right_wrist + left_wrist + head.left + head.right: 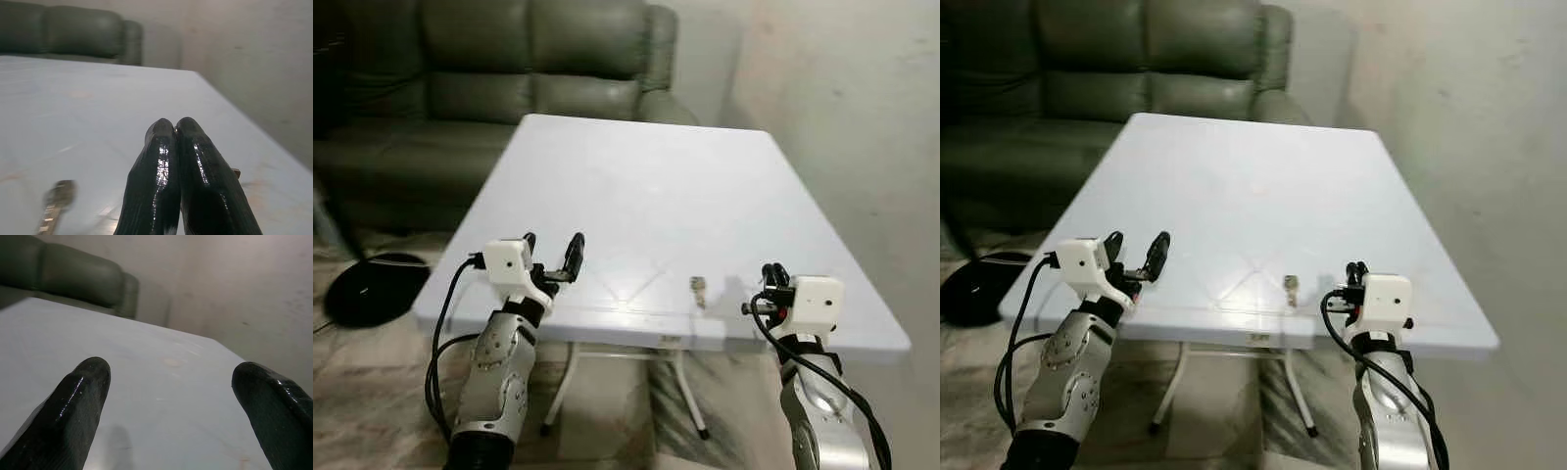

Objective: Hang keys on a hook

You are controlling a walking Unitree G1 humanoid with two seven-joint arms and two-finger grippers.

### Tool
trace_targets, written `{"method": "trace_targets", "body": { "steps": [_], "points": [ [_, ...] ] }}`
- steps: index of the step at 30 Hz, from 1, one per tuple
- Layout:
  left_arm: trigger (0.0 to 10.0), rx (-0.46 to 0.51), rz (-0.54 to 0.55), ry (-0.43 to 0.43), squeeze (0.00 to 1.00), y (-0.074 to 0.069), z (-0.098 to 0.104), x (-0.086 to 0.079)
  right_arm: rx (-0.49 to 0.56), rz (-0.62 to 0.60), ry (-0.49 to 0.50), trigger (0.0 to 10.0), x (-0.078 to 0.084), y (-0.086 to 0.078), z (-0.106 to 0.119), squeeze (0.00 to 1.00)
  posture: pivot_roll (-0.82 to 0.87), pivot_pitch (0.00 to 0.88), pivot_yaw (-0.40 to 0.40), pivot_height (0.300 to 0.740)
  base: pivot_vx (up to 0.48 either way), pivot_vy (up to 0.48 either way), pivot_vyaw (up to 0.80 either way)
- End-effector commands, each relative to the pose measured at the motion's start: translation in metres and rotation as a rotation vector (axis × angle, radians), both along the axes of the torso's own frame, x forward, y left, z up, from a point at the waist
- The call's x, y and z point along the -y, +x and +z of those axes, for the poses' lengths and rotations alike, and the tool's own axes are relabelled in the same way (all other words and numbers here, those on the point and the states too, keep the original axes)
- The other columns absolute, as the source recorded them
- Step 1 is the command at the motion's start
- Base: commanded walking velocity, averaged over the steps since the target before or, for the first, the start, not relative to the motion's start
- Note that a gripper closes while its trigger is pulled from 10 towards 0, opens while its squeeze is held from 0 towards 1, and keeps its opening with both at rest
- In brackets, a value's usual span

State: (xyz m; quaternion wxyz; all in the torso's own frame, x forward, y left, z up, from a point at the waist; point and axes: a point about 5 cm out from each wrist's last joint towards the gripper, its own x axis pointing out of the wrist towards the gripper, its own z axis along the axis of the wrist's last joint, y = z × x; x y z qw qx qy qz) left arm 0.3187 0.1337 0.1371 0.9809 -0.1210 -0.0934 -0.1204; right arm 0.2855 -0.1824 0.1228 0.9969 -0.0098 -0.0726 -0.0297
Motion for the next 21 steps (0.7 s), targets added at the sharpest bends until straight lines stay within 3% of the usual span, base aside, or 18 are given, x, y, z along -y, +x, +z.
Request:
{"method": "trace_targets", "body": {
  "steps": [1, 10, 21],
  "points": [
    [10.0, 0.003, 0.009, 0.011, 0.00, 0.0018, 0.0014, -0.0010, -0.006, -0.006, -0.012, 10.0, 0.0004, 0.0028, 0.0010, 0.00, -0.02, 0.000, -0.054, 0.740, 0.000, 0.000, -0.79],
    [10.0, 0.004, 0.014, 0.023, 0.00, 0.0024, 0.0018, -0.0029, -0.008, 0.006, -0.030, 10.0, -0.0039, 0.0027, 0.0002, 0.00, -0.02, 0.000, -0.043, 0.740, 0.000, 0.000, -0.79],
    [10.0, -0.012, 0.031, -0.009, 0.00, 0.0022, 0.0005, -0.0037, -0.014, 0.027, -0.039, 10.0, -0.0077, 0.0015, -0.0014, 0.00, -0.01, 0.000, -0.050, 0.740, 0.000, -0.416, -0.79]
  ]
}}
